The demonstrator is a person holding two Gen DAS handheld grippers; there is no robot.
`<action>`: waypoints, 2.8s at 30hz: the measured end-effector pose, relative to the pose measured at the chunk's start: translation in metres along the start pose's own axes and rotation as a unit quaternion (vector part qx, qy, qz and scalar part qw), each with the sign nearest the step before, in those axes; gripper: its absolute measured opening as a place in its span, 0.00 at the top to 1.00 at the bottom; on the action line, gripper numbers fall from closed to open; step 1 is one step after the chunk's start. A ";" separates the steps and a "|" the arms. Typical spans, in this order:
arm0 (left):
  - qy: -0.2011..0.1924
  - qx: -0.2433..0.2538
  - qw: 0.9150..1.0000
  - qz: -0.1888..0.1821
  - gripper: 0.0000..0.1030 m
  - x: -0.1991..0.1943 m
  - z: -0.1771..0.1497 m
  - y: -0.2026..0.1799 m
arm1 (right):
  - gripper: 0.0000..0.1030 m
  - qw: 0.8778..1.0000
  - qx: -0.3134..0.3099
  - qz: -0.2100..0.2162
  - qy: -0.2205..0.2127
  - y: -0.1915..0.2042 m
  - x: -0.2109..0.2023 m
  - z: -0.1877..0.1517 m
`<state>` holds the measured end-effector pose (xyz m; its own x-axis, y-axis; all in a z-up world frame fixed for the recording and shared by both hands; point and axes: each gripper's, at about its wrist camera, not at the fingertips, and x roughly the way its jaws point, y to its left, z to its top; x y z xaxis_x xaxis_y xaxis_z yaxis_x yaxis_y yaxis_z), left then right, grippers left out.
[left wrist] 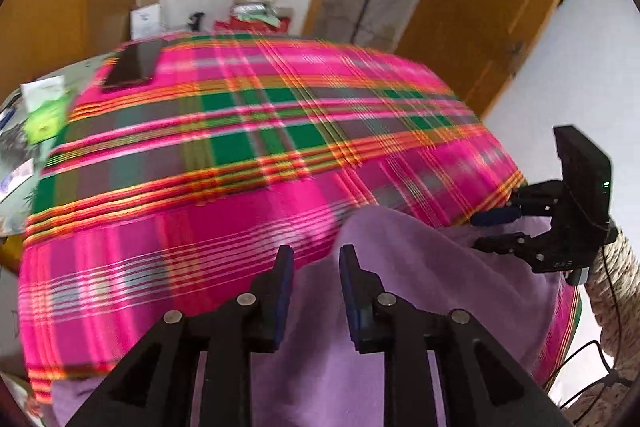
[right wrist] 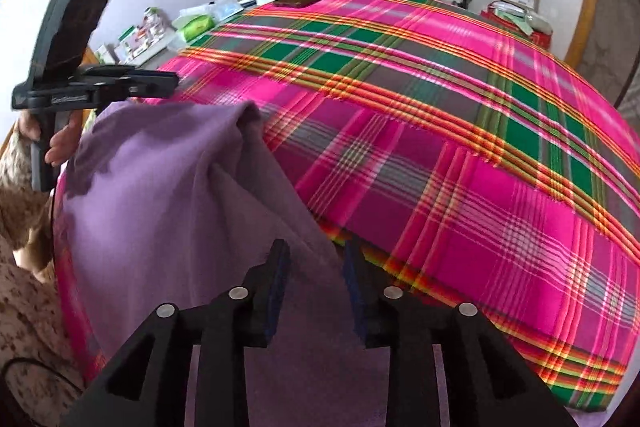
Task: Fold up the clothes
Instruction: 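Lift the garment edge with both grippers and fold it over, then lay the folded purple edge onto the garment and open both grippers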
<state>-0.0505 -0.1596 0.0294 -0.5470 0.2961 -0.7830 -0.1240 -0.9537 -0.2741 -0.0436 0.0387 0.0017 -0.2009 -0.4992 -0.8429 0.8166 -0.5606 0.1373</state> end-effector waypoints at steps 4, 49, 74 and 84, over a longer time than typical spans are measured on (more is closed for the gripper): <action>0.020 0.011 1.000 -0.007 0.77 0.016 0.003 -0.006 | 0.63 1.000 -0.001 0.006 0.001 -0.001 -0.002 -0.004; 0.040 0.031 0.999 -0.013 0.86 0.047 0.006 -0.018 | 0.73 0.998 -0.065 -0.022 0.012 0.023 0.013 0.001; 0.017 -0.005 1.000 -0.016 0.93 0.042 0.008 -0.007 | 0.91 0.997 0.028 -0.068 -0.035 0.005 0.004 0.004; -0.018 -0.040 0.999 0.005 0.86 -0.006 -0.012 0.000 | 0.78 0.968 0.166 -0.146 -0.118 -0.019 -0.069 -0.055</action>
<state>-0.0376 -0.1603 0.0273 -0.5767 0.2831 -0.7663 -0.0525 -0.9489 -0.3110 -0.0150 0.1200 0.0282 -0.5474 -0.4020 -0.7340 0.4954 -0.8625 0.1030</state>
